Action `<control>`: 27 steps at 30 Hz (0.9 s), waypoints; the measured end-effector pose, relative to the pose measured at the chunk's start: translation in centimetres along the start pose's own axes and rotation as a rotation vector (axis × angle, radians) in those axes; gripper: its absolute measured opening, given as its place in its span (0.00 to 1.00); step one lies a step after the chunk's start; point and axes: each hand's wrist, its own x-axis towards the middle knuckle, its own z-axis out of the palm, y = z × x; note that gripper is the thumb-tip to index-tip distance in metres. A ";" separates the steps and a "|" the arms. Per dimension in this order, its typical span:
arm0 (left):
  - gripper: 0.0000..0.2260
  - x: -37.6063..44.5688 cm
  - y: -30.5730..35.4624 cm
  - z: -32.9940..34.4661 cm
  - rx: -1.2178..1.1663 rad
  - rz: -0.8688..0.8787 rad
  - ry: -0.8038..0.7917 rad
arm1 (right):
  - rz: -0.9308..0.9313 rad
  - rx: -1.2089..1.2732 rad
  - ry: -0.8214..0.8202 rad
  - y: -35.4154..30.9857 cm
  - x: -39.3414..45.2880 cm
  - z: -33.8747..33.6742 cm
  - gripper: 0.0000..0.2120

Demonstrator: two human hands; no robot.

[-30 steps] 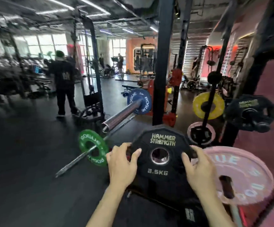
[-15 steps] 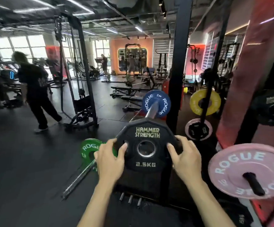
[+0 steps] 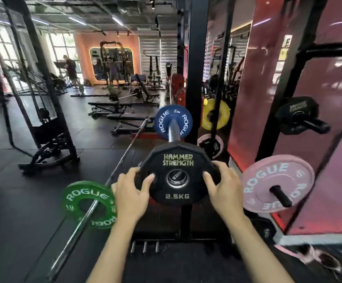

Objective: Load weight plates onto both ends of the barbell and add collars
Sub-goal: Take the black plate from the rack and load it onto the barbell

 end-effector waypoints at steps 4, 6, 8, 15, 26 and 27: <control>0.18 1.7 -0.7 0.8 -0.033 -0.001 -0.027 | 0.064 -0.005 -0.009 0.3 1.1 1.3 0.17; 0.16 2.8 -0.6 1.5 -0.056 -0.008 -0.038 | 0.119 -0.013 -0.044 0.7 2.1 2.2 0.19; 0.16 3.9 -0.6 2.1 -0.059 -0.008 -0.050 | 0.156 -0.030 -0.079 1.0 2.9 3.0 0.20; 0.25 4.8 -1.0 2.1 0.015 0.028 -0.042 | 0.141 -0.052 -0.078 0.6 2.9 3.2 0.26; 0.41 5.6 0.0 3.0 0.126 0.110 0.109 | 0.126 -0.128 0.017 -0.3 3.8 3.5 0.42; 0.41 5.9 -0.2 3.2 0.122 0.113 0.112 | 0.139 -0.127 0.001 0.1 4.1 3.7 0.43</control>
